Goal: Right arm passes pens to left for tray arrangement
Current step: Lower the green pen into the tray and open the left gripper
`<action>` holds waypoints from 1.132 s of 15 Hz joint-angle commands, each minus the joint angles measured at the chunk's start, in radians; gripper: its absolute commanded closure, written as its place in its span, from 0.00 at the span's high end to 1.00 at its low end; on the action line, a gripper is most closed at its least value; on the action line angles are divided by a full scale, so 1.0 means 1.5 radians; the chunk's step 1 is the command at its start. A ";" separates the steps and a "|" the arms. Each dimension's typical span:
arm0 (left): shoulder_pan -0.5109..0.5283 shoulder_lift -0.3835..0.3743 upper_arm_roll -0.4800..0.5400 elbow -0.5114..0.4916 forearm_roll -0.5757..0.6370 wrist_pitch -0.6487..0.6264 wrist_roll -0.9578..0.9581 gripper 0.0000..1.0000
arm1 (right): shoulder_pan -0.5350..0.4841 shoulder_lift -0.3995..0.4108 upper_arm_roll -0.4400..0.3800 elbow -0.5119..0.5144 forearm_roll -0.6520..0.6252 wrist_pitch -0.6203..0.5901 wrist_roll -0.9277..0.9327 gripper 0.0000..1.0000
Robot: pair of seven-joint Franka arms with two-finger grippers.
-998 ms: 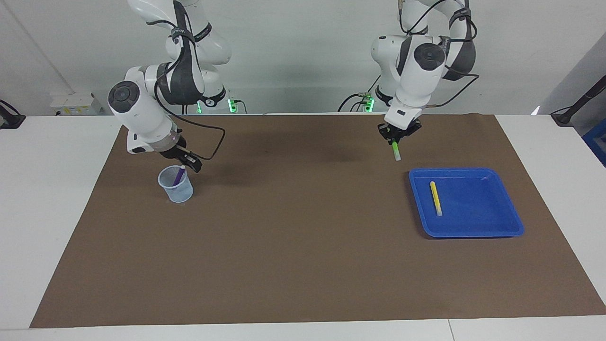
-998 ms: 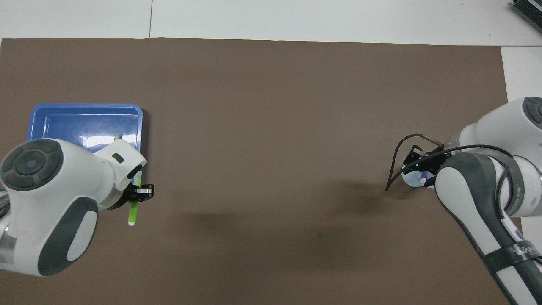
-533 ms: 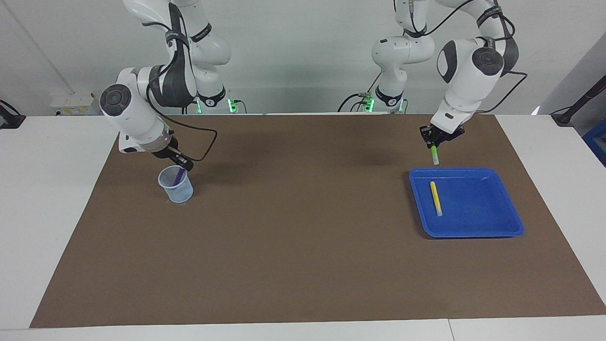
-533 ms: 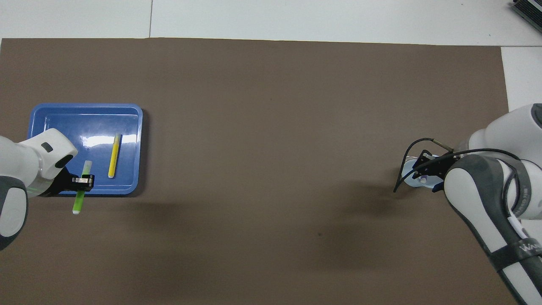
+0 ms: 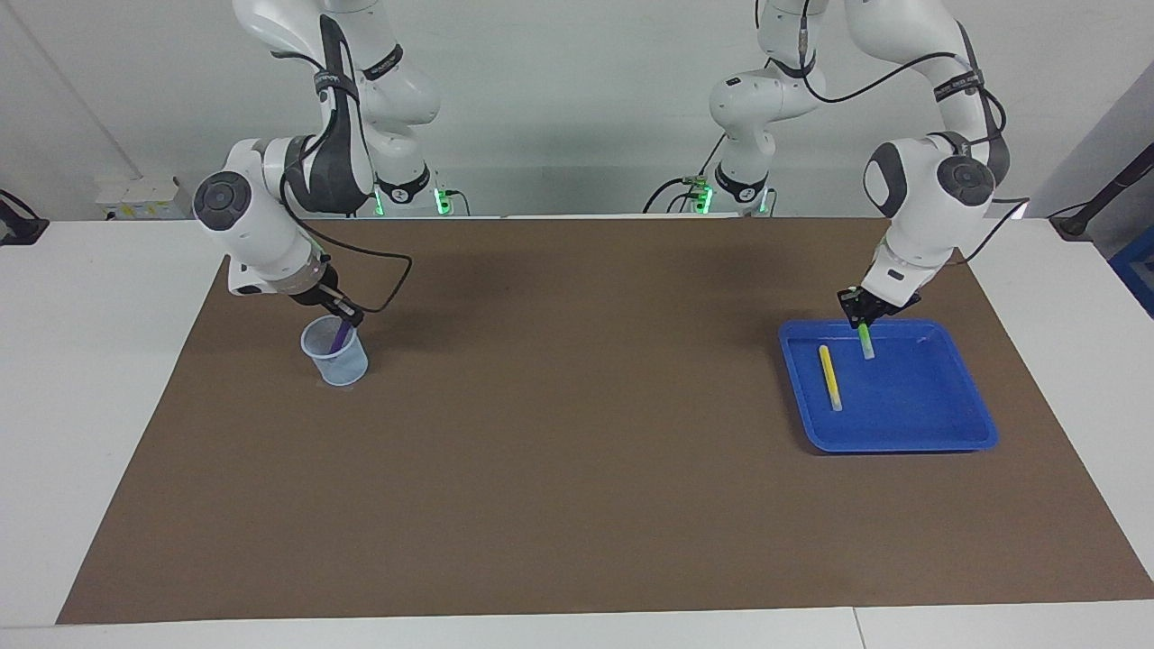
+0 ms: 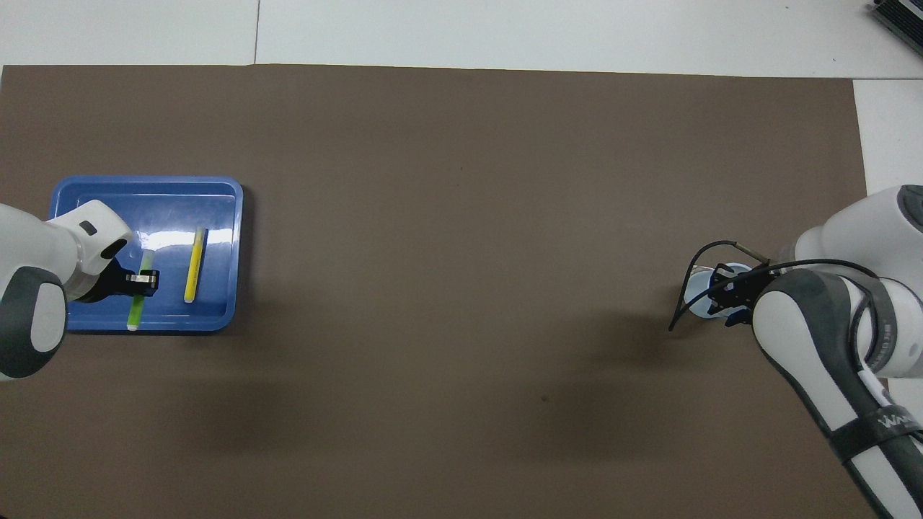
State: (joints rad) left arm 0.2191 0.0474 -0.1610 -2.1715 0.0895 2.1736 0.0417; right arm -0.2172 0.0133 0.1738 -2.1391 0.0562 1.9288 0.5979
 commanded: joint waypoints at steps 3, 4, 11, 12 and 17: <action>0.021 0.100 -0.006 0.063 0.029 0.062 0.005 0.00 | -0.013 -0.009 0.007 -0.014 -0.013 0.014 -0.033 0.00; 0.022 0.115 -0.006 0.075 0.052 0.066 0.005 0.00 | -0.013 -0.008 0.008 -0.010 -0.013 0.011 -0.034 0.00; 0.045 0.168 -0.006 0.057 0.066 0.179 0.006 0.00 | -0.003 -0.015 0.008 0.121 -0.019 -0.138 -0.069 0.00; 0.045 0.169 -0.006 0.049 0.066 0.199 0.007 0.00 | -0.002 -0.019 0.010 0.143 -0.019 -0.166 -0.082 0.00; 0.045 0.168 -0.009 0.048 0.057 0.198 0.003 1.00 | 0.007 -0.036 0.022 0.235 -0.007 -0.257 -0.141 0.00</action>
State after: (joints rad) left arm 0.2715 0.2834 -0.1620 -2.0877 0.1667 2.4391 0.0443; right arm -0.2078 -0.0339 0.1898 -1.8219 0.0527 1.5776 0.4257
